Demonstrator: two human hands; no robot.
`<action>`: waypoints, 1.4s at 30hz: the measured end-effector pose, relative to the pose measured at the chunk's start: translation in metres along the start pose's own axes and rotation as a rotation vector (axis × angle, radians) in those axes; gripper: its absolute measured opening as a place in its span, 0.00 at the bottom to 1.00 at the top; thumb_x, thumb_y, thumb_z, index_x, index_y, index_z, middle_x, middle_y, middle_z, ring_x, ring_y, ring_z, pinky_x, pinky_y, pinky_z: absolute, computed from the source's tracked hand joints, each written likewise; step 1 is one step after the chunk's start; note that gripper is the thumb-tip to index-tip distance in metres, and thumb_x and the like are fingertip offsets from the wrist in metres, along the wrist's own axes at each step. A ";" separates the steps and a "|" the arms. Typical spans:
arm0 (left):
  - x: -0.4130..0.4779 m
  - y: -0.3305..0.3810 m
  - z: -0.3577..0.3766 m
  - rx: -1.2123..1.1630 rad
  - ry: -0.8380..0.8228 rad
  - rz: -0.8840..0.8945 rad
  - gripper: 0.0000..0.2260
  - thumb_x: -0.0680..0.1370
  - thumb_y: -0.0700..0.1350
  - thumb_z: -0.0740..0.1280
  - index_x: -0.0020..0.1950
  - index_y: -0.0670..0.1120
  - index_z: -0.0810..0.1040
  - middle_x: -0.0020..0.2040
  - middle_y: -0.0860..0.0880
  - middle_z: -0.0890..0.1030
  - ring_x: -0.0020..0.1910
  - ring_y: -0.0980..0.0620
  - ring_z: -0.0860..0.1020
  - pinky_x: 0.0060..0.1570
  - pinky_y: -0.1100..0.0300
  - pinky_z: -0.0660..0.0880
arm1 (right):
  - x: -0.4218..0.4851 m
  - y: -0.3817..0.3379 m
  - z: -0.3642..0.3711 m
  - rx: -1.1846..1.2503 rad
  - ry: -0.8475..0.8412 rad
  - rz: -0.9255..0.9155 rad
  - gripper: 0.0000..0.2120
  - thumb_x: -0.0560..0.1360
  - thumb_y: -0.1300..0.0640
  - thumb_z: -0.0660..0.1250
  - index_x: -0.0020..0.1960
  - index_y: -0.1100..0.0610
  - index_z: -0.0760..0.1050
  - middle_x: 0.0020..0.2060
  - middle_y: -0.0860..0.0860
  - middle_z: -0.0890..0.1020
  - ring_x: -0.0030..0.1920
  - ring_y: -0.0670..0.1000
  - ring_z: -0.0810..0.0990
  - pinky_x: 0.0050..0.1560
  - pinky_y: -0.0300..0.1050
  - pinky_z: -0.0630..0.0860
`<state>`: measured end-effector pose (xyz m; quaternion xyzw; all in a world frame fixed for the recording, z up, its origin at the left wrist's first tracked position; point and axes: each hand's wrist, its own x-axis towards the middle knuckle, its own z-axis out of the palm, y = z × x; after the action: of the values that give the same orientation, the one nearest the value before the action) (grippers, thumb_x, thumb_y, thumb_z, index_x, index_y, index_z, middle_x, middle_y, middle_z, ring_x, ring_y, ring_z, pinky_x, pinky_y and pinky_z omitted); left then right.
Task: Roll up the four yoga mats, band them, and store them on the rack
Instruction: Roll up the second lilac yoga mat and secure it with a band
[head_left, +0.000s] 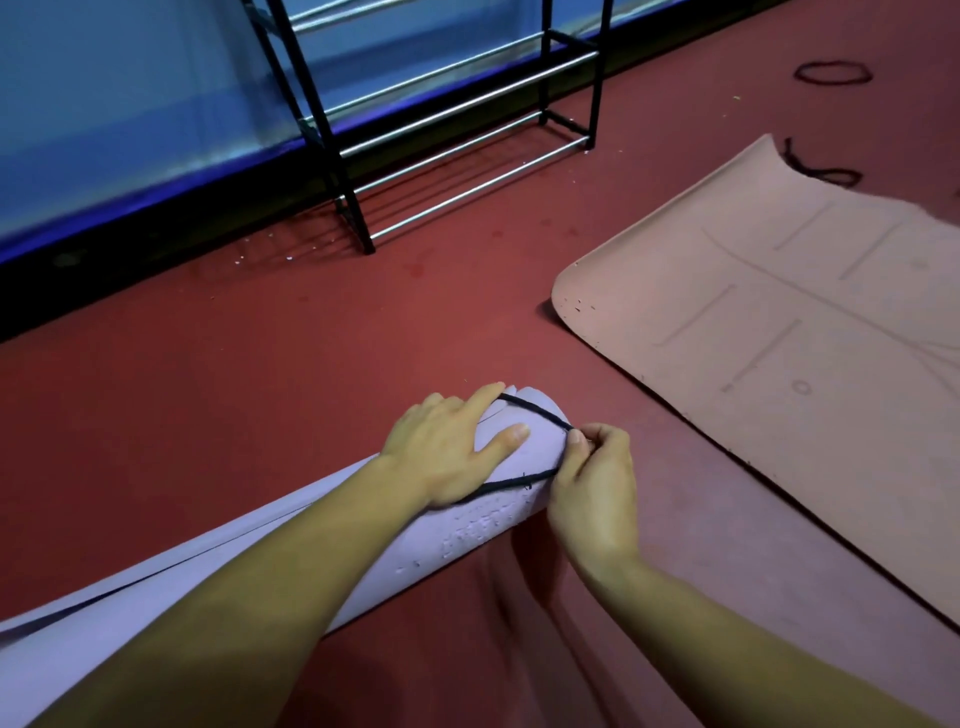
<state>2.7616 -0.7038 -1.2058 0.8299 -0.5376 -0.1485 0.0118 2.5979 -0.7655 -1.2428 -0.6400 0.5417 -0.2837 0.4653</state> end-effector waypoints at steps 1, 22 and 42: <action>-0.001 0.002 0.000 -0.026 0.005 -0.003 0.32 0.75 0.73 0.43 0.77 0.63 0.56 0.60 0.46 0.78 0.60 0.41 0.74 0.63 0.47 0.69 | -0.002 0.000 0.002 0.003 0.009 0.029 0.05 0.85 0.51 0.56 0.53 0.51 0.68 0.51 0.47 0.76 0.51 0.48 0.75 0.44 0.38 0.66; -0.062 -0.048 -0.196 -0.359 0.448 -0.523 0.44 0.64 0.82 0.44 0.62 0.51 0.69 0.62 0.44 0.74 0.64 0.40 0.72 0.57 0.46 0.69 | -0.020 -0.233 0.041 0.245 -0.129 -0.203 0.09 0.85 0.48 0.56 0.50 0.52 0.68 0.50 0.55 0.79 0.50 0.55 0.77 0.51 0.47 0.73; -0.436 -0.178 -0.358 -1.044 1.542 -1.026 0.20 0.68 0.64 0.68 0.51 0.51 0.79 0.44 0.56 0.82 0.42 0.68 0.79 0.42 0.73 0.72 | -0.348 -0.529 0.109 0.105 -0.884 -0.695 0.08 0.85 0.54 0.60 0.47 0.54 0.69 0.54 0.54 0.76 0.62 0.43 0.73 0.58 0.30 0.66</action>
<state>2.8478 -0.2879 -0.7933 0.7193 0.1597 0.2179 0.6401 2.8318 -0.4117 -0.7601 -0.8147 0.0379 -0.1518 0.5584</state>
